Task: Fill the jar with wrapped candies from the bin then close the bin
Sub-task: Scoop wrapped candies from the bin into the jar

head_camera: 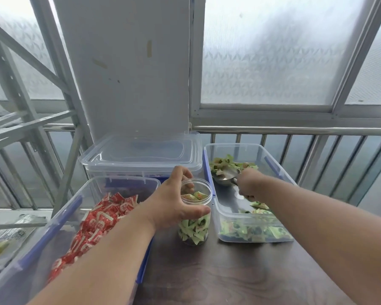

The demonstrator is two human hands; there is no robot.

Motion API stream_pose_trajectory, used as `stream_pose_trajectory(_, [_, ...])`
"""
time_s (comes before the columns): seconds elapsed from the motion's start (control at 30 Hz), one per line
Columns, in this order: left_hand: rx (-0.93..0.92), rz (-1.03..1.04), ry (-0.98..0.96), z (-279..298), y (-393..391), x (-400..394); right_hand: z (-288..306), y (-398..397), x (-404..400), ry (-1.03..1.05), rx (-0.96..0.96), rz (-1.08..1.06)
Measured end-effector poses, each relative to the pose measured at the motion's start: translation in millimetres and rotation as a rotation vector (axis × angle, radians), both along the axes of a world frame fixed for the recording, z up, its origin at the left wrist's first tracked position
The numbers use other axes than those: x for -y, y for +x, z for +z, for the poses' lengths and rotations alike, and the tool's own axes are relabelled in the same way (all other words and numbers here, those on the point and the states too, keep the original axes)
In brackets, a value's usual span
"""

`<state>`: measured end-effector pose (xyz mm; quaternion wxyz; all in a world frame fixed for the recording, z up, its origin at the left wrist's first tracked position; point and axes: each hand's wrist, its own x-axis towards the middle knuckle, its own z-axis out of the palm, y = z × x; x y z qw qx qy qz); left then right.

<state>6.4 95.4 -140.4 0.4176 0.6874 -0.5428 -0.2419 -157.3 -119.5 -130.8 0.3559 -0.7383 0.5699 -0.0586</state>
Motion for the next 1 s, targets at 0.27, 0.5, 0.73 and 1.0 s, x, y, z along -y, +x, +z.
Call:
stream_pose_trajectory(0.27, [-0.024, -0.007, 0.003, -2.3, 3.3, 3.2, -15.4, -2.6, 8.6, 0.275, 0.093, -0.187])
stream_pose_trajectory(0.5, [-0.011, -0.008, 0.015, 0.3, 1.5, 0.7, 1.8, -16.0, -3.9, 0.179, 0.155, -0.154])
stream_pose_trajectory(0.73, [-0.007, -0.014, 0.028, 1.3, 0.8, 0.2, 41.3, -54.8, -3.9, -0.074, 0.026, 0.101])
stream_pose_trajectory(1.0, [-0.004, -0.001, 0.007, 1.2, -1.5, 0.0, 111.0, -90.3, -50.3, -0.334, -0.061, 0.311])
